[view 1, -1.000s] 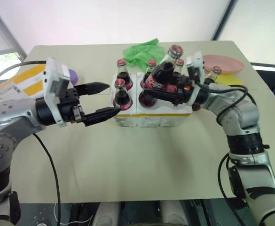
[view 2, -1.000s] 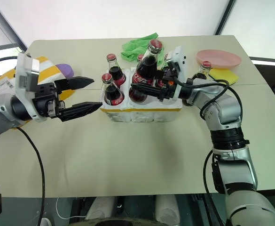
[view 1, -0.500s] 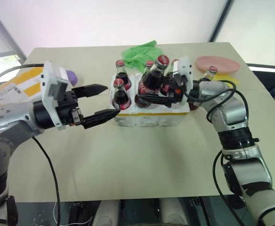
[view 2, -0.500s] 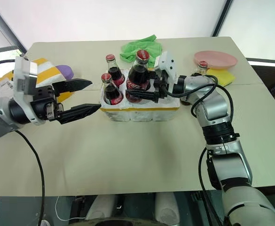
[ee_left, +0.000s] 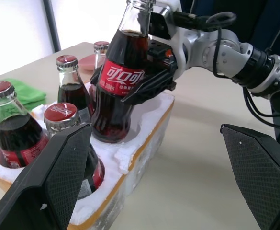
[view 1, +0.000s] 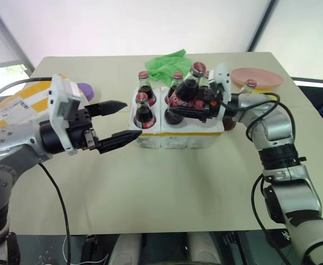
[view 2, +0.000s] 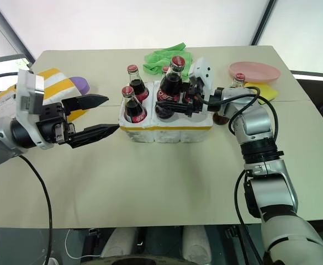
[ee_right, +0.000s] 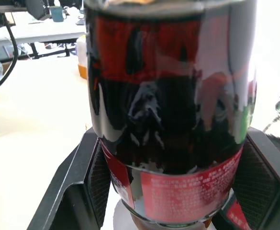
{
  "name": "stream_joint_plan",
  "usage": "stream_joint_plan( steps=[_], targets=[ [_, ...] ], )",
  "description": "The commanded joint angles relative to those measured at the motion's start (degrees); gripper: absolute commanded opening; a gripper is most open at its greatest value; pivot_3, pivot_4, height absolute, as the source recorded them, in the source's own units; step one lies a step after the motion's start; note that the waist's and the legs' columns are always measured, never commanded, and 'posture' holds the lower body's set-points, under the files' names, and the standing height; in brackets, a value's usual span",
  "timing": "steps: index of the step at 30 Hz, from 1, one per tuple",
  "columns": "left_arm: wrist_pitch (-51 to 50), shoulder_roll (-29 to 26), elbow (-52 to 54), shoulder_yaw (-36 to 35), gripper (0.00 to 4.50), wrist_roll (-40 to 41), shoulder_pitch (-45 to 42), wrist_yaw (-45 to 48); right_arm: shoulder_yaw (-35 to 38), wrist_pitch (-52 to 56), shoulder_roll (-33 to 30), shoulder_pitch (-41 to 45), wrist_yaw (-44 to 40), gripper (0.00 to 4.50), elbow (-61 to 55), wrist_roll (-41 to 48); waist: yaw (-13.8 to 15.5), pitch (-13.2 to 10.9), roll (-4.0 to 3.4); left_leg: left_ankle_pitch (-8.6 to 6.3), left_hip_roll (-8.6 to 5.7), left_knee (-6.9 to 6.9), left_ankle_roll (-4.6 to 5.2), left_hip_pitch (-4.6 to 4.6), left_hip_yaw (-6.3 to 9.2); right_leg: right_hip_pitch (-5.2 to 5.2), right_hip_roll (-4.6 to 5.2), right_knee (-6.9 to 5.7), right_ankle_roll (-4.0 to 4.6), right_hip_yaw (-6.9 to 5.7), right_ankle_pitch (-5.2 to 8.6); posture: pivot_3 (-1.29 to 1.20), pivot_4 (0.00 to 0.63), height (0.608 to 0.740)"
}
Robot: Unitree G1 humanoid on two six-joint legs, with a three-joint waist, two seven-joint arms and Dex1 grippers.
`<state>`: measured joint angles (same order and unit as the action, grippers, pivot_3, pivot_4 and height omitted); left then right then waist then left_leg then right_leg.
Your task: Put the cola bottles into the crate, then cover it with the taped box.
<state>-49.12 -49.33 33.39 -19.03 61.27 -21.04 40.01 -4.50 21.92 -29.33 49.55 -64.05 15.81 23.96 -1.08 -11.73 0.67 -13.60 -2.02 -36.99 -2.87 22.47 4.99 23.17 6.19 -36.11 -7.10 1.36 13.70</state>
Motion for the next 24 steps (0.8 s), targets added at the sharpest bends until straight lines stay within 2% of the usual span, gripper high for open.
stream_joint_plan(
  steps=[1,8,24],
  targets=[
    [2.0,-0.8,-1.3,-0.4,4.5,-1.6,-0.9,0.8,1.5,1.1,-2.0,-0.8,0.1,2.73,-2.5,-0.3,0.1,0.0,0.0,0.0,0.0,0.0,0.0,0.02,0.0,0.02,0.0,0.01,0.0,0.0,0.0,0.0,0.15,0.74],
    [2.5,-0.5,-3.5,0.5,4.5,-2.6,-2.8,1.6,1.2,3.5,-2.1,-3.3,0.2,2.73,-6.3,-0.2,-0.1,0.0,0.0,-0.01,0.01,0.1,0.02,0.24,-0.01,0.25,-0.04,0.06,-0.04,0.03,-0.01,0.0,0.15,0.74],
    [2.5,-0.4,-4.7,1.8,4.5,-3.7,-5.0,2.5,-8.6,-3.3,3.9,3.6,-3.5,2.73,4.9,-10.7,-1.6,0.0,0.01,-0.02,0.07,0.34,0.02,0.19,0.0,0.34,-0.13,0.07,-0.24,0.04,-0.07,0.0,0.15,0.74]
  ],
)
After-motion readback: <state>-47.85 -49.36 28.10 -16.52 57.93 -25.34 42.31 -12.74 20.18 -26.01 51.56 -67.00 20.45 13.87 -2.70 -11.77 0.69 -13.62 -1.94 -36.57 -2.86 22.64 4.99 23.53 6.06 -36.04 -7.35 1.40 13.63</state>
